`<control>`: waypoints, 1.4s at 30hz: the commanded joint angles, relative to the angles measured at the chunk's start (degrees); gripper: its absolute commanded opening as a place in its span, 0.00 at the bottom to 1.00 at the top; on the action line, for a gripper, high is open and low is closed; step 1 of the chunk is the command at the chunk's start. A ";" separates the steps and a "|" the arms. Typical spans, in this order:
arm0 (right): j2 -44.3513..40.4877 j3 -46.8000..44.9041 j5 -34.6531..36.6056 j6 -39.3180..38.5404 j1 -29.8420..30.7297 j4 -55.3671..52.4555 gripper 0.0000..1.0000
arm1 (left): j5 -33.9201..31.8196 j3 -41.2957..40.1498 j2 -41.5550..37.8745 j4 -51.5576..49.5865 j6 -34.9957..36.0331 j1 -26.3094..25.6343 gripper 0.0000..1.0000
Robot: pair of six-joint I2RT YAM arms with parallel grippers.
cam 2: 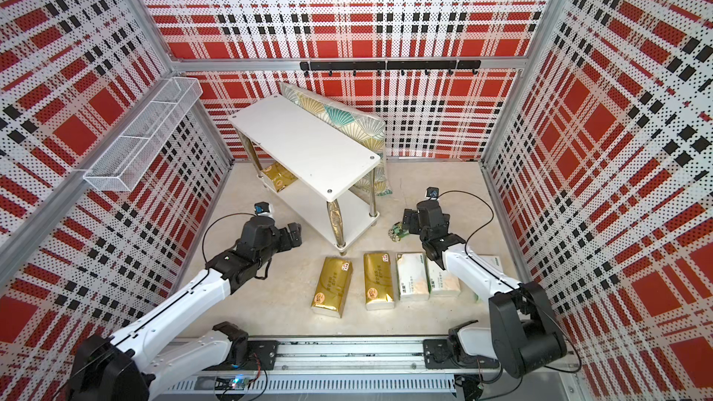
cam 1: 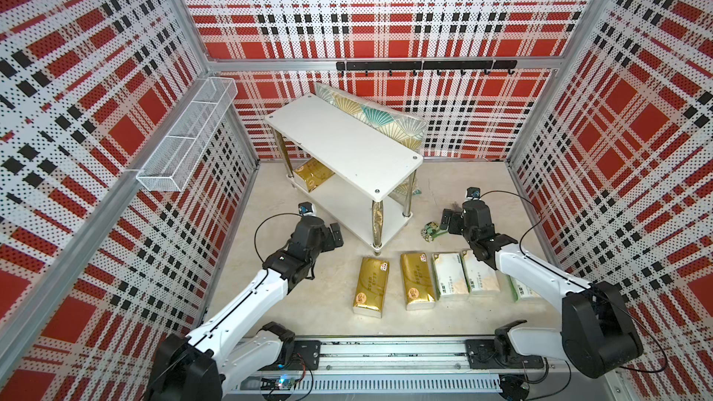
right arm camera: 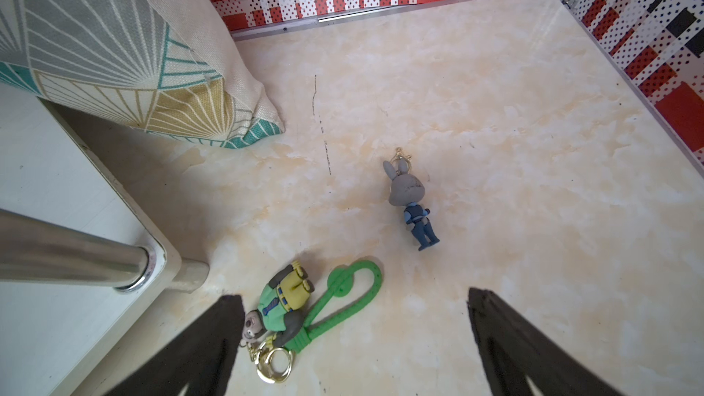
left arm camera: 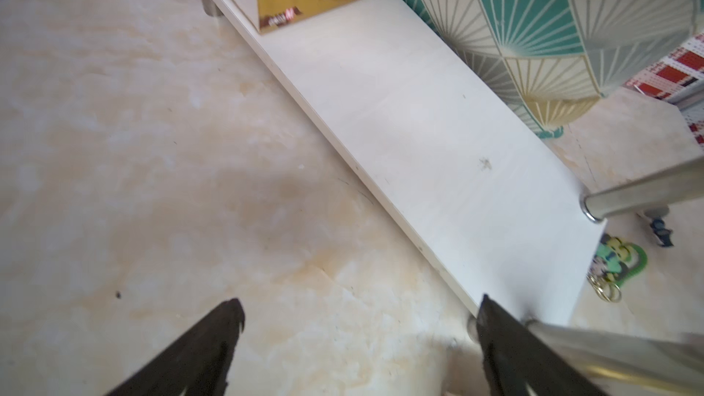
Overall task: Place the tissue boxes on the shelf by color
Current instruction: Pick up the box of tissues from the center of the board.
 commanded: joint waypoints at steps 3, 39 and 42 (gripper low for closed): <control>0.03 -1.00 1.39 0.63 0.72 0.57 1.00 | -5.14 -3.32 -1.57 -1.35 -9.24 -8.90 1.00; 0.51 -2.68 1.96 1.43 1.87 1.37 1.00 | -4.07 3.08 6.64 -18.88 -17.75 -43.49 0.99; 0.39 -2.43 1.98 1.20 1.98 1.24 1.00 | -4.64 2.81 7.45 -18.88 -18.53 -44.27 0.99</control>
